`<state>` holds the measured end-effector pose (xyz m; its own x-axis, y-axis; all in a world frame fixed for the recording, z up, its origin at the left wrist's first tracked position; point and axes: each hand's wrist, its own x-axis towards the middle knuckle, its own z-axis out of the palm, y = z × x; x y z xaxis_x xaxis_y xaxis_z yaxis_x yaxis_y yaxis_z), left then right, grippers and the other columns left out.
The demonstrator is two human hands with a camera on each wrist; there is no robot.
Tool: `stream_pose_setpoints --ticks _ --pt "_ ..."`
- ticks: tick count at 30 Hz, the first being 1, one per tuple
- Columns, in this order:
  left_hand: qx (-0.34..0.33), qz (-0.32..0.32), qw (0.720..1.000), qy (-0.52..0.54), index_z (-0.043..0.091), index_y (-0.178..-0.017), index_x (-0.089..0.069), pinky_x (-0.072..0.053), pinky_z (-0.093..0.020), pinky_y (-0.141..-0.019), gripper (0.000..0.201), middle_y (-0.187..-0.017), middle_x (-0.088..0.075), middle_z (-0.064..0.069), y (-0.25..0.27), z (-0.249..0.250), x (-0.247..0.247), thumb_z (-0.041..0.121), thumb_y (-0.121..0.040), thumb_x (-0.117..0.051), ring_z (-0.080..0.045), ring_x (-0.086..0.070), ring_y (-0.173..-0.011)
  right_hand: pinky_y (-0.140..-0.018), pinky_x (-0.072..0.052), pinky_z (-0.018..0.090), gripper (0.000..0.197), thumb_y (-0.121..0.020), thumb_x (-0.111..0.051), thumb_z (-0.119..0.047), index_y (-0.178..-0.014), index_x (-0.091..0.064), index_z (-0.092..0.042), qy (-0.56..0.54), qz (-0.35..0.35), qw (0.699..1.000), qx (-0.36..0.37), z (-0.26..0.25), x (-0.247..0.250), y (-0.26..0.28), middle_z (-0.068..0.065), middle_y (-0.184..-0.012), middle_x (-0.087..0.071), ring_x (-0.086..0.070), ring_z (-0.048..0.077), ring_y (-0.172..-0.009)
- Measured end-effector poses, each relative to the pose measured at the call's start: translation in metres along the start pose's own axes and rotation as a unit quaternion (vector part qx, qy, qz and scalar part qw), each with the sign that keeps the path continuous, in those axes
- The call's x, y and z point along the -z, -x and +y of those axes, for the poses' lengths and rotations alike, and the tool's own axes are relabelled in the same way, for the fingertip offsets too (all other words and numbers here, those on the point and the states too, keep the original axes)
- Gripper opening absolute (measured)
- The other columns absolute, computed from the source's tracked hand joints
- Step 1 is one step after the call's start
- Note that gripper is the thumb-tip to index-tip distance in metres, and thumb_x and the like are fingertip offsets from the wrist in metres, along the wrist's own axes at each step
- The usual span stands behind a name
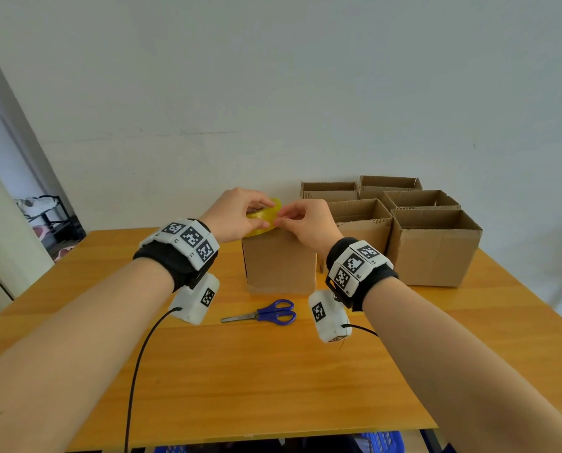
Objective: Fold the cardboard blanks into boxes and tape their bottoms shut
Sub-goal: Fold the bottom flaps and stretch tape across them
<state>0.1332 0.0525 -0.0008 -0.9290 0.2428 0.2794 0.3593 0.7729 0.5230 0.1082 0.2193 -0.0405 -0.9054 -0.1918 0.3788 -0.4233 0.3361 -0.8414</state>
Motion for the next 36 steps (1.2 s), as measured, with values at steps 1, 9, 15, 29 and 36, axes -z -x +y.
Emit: stream_pose_setpoints --ticks 1,9,15,29,36 --pt "-0.002 0.001 1.0 0.004 0.015 -0.123 -0.061 -0.041 -0.028 -0.105 0.045 -0.128 -0.061 -0.008 0.0 -0.001 0.0 0.012 -0.08 -0.073 -0.019 -0.055 -0.121 -0.079 -0.054 0.032 0.013 -0.081 -0.074 -0.019 -0.092 -0.071 -0.013 0.008 0.003 1.0 0.001 0.0 -0.001 0.0 0.006 -0.087 -0.069 -0.062 0.014 -0.081" --pt "0.01 0.024 0.998 -0.059 0.019 -0.133 -0.052 -0.037 -0.025 -0.092 0.068 -0.118 -0.06 0.002 0.012 -0.019 0.001 0.036 -0.072 -0.079 -0.013 -0.053 -0.111 -0.081 -0.053 0.032 0.008 -0.084 -0.07 -0.021 -0.089 -0.068 -0.014 0.006 0.02 1.0 -0.01 0.002 -0.002 -0.002 0.001 -0.087 -0.067 -0.064 0.017 -0.087" --pt "0.056 -0.023 0.987 -0.151 0.021 -0.141 -0.039 -0.027 -0.04 -0.109 0.069 -0.143 -0.041 -0.007 0.027 -0.052 0.006 0.022 -0.08 -0.071 -0.026 -0.031 -0.132 -0.085 -0.054 0.035 0.006 -0.086 -0.069 -0.02 -0.088 -0.066 -0.015 -0.013 0.027 1.0 -0.009 0.004 -0.002 0.0 0.0 -0.088 -0.066 -0.063 0.02 -0.091" --pt "0.045 0.113 0.992 0.034 0.019 -0.146 -0.032 -0.039 -0.032 -0.099 0.048 -0.141 -0.049 -0.008 0.017 -0.055 -0.001 0.02 -0.1 -0.043 -0.028 -0.049 -0.127 -0.089 -0.054 0.044 0.007 -0.087 -0.067 -0.017 -0.084 -0.062 -0.021 -0.083 0.038 0.996 -0.022 0.009 0.0 0.0 0.008 -0.093 -0.069 -0.066 0.023 -0.092" --pt "0.044 0.159 0.977 0.135 0.025 -0.144 -0.027 -0.045 -0.019 -0.069 0.045 -0.096 -0.065 -0.007 0.005 -0.039 -0.004 0.014 -0.102 -0.036 -0.013 -0.06 -0.077 -0.09 -0.054 0.044 0.003 -0.088 -0.066 -0.016 -0.088 -0.064 -0.016 -0.112 0.027 0.993 -0.03 0.01 0.001 -0.001 0.012 -0.095 -0.07 -0.067 0.027 -0.094"
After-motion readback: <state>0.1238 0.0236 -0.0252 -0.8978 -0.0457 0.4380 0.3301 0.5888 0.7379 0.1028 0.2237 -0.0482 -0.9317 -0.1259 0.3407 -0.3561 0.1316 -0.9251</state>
